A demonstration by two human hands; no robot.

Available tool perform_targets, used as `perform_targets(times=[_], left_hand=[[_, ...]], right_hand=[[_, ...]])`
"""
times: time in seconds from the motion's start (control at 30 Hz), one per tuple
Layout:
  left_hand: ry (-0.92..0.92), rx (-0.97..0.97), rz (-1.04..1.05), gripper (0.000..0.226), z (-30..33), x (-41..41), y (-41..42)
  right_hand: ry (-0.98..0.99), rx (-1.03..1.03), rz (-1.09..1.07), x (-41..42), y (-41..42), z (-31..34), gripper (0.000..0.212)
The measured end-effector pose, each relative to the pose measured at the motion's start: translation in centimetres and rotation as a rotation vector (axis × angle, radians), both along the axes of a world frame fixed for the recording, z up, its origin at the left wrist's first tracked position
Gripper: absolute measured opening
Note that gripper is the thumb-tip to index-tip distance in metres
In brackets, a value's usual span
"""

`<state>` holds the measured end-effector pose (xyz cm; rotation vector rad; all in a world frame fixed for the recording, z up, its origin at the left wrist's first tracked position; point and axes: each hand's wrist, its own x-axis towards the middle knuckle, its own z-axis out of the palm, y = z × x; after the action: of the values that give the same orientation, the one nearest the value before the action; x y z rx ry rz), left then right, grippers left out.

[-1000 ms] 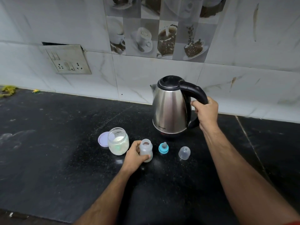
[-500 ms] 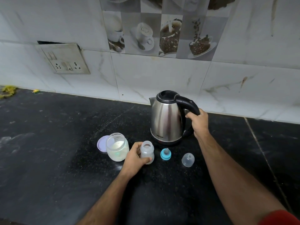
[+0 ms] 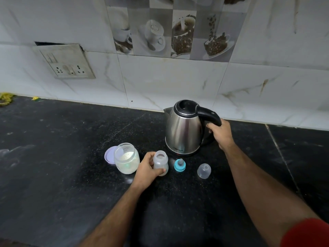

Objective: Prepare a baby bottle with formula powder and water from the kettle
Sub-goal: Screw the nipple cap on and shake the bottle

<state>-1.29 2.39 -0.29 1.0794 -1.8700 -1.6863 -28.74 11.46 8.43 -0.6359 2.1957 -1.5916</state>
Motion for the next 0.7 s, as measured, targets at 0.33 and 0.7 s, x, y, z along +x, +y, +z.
perform_targets(times=[0.33, 0.7], left_hand=[[0.014, -0.008, 0.004, 0.054, 0.8, 0.3, 1.0], [0.024, -0.037, -0.005, 0.055, 0.6, 1.3, 2.1]], right_hand=[[0.170, 0.163, -0.032, 0.4, 1.9, -1.0, 0.027], [0.482, 0.278, 0.049, 9.9, 4.6, -4.5, 0.006]])
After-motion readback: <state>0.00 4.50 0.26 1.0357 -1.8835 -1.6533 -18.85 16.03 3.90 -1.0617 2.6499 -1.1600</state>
